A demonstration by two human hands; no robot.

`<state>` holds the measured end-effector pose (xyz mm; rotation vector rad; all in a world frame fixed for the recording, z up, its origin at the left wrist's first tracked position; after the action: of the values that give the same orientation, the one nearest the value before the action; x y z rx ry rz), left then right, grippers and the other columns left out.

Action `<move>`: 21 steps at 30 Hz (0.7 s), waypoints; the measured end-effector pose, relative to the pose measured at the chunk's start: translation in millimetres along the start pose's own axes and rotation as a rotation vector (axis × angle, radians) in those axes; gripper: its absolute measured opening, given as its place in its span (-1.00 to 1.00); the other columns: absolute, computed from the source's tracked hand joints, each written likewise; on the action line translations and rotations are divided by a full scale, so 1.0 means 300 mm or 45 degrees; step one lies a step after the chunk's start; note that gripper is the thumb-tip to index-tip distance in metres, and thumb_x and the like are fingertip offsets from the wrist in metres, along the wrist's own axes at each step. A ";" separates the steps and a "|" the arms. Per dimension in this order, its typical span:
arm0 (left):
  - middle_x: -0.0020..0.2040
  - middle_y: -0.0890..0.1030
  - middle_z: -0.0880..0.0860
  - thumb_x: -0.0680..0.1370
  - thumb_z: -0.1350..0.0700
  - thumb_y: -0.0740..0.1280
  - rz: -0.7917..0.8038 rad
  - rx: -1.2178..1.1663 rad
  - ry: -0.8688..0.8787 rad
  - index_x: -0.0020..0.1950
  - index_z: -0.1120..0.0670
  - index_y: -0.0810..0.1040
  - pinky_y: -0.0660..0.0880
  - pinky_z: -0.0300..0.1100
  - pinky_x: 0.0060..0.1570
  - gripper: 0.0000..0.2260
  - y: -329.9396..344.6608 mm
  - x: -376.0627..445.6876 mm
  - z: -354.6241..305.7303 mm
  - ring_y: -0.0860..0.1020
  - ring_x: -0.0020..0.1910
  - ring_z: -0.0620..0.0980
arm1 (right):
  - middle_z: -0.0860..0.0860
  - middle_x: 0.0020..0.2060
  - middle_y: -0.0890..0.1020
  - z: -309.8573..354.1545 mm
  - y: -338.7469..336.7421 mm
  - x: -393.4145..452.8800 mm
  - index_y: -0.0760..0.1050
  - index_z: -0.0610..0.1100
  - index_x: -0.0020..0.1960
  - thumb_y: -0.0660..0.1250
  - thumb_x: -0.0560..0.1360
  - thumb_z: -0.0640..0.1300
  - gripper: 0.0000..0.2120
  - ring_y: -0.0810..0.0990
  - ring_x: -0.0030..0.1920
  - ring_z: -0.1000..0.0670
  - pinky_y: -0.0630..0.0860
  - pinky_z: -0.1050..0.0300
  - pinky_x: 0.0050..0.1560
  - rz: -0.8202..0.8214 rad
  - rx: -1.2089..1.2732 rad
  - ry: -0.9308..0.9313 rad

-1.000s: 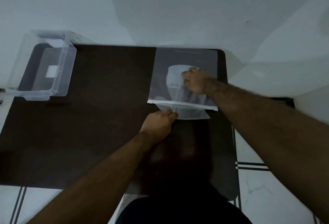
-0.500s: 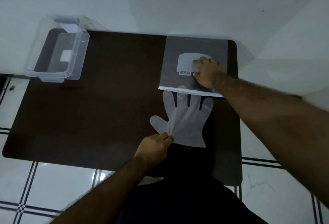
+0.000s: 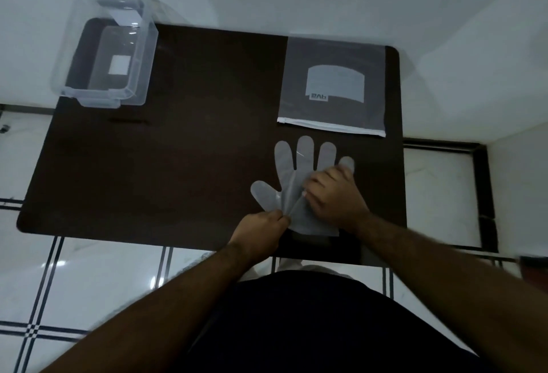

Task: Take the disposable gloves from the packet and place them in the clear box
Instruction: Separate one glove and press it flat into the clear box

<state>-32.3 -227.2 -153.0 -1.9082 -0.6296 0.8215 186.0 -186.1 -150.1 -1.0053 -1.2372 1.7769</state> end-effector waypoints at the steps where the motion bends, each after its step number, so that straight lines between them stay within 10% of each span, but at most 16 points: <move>1: 0.21 0.64 0.01 0.67 0.06 0.33 0.006 0.001 0.008 0.32 0.02 0.56 0.50 -0.12 -0.12 -0.78 0.001 -0.002 -0.001 0.66 0.07 0.03 | -0.02 0.18 0.66 0.030 0.024 -0.028 0.61 0.01 0.18 0.15 0.70 0.15 -0.67 0.58 0.22 -0.10 0.35 -0.29 0.43 0.057 -0.032 -0.033; 21: 0.23 0.66 -0.01 0.74 0.01 0.20 -0.114 -0.104 -0.154 0.57 0.01 0.47 0.54 -0.12 -0.13 -0.61 0.020 -0.217 0.110 0.67 0.02 0.01 | -0.05 0.23 0.63 0.114 0.053 -0.069 0.53 -0.01 0.29 0.06 0.69 0.14 -0.62 0.60 0.23 -0.11 0.44 -0.21 0.38 0.129 -0.182 -0.098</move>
<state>-98.9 -257.9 -151.2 -1.8991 -0.8280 0.8703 162.0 -221.5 -153.5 -1.1071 -1.3997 1.8401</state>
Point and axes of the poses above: each hand's wrist, its own x-axis towards the middle knuckle, its own y-axis out of the palm, z = x × y, the point moved 2 cm from there along x, towards the middle knuckle
